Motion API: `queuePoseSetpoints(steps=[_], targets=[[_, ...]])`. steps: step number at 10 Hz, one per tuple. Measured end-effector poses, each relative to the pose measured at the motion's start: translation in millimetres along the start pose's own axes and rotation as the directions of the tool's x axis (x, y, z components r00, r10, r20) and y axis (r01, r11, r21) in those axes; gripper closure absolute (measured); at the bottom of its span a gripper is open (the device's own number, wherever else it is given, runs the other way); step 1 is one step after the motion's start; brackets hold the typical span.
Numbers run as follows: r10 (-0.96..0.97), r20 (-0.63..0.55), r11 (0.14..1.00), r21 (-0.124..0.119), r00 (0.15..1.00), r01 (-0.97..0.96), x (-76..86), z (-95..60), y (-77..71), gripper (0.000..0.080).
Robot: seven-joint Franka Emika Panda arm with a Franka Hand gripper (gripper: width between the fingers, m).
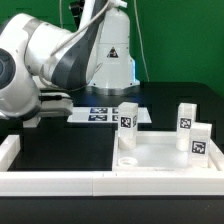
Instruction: Assemble square table
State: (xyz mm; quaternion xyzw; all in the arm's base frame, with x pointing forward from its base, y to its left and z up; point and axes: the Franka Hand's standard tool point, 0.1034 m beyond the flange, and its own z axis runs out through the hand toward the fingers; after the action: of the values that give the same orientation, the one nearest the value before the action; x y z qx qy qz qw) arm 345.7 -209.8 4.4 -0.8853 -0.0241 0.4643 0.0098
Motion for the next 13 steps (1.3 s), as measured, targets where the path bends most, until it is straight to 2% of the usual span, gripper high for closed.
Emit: queuePoseSetpoints(steps=[1,3,9,10,13], targets=[[0.000,0.001,1.000,0.001,1.000,0.000,-0.2,0.7,-0.1,0.0236],[0.000,0.002,1.000,0.001,1.000,0.000,-0.3,0.8,0.0,0.0518],[0.000,0.001,1.000,0.001,1.000,0.000,-0.3,0.8,0.0,0.0516],[-0.003,0.018,1.000,0.005,1.000,0.003,-4.2,-3.7,-3.6,0.0516],[-0.030,0.068,0.999,0.031,0.997,0.028,-40.4,-72.8,-30.4,0.0515]])
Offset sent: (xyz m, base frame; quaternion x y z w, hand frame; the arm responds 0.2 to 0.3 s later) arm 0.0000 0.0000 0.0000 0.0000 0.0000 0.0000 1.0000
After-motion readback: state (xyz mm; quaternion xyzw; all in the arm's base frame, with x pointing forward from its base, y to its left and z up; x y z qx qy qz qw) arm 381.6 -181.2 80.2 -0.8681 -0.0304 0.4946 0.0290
